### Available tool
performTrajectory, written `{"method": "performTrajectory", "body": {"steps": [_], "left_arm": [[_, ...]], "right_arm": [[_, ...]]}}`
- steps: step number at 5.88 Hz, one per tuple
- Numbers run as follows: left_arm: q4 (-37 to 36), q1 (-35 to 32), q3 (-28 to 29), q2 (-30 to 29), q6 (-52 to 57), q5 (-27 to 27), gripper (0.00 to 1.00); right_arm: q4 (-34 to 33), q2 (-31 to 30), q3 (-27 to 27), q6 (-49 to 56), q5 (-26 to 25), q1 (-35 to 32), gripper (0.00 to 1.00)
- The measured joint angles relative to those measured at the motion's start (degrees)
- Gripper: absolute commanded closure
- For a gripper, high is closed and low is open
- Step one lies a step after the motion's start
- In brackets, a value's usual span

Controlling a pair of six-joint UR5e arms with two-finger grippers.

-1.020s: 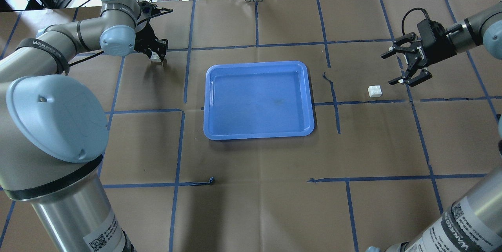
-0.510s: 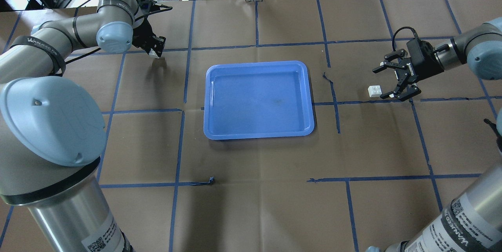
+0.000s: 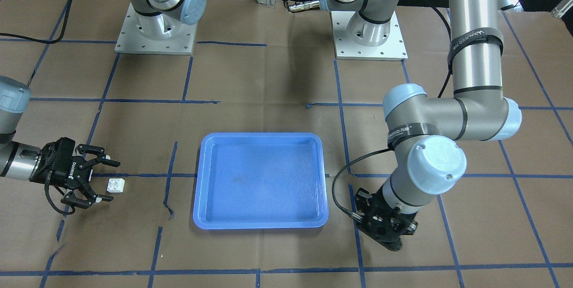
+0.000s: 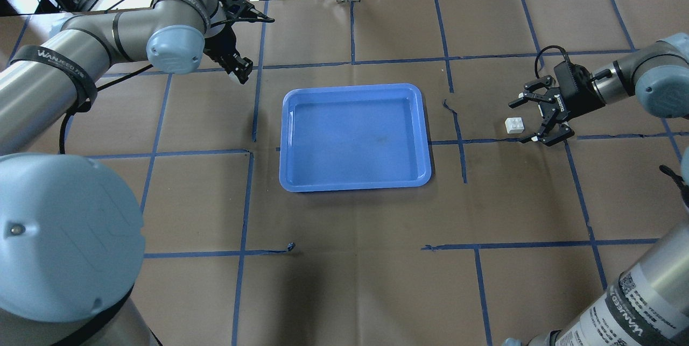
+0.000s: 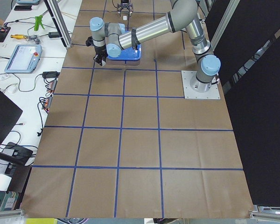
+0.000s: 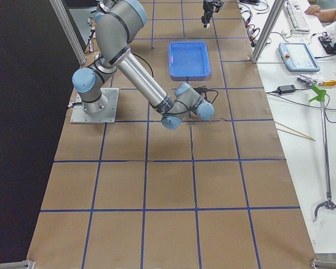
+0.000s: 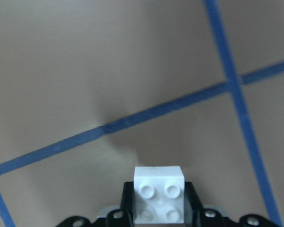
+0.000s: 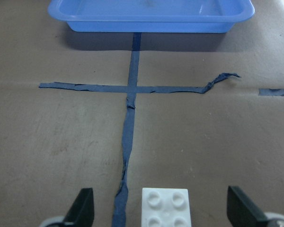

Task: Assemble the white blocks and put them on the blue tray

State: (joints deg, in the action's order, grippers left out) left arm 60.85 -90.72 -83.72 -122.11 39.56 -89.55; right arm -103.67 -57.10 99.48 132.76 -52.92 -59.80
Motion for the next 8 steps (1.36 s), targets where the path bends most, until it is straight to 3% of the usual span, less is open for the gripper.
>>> {"method": "performTrajectory", "body": {"steps": [1,3,4,8], "left_arm": [[0.10,-4.45,-1.10,1.29,5.15,0.15,1.00],[-0.13,-12.36,-2.85,2.00,16.07,0.32,1.00],[-0.32,-15.34,-3.40,1.72,18.21,0.26,1.00],[-7.28,-20.02,-9.59,0.72,23.69,0.02,1.00]], "right_arm": [[-0.06,0.47,0.01,-0.06,-0.18,0.43,0.09],[-0.05,0.88,-0.03,-0.08,-0.25,0.78,0.42],[-0.12,0.88,-0.15,-0.09,-0.25,0.81,0.54],[-2.29,0.23,-0.82,-0.66,-0.34,0.82,0.61]]}}
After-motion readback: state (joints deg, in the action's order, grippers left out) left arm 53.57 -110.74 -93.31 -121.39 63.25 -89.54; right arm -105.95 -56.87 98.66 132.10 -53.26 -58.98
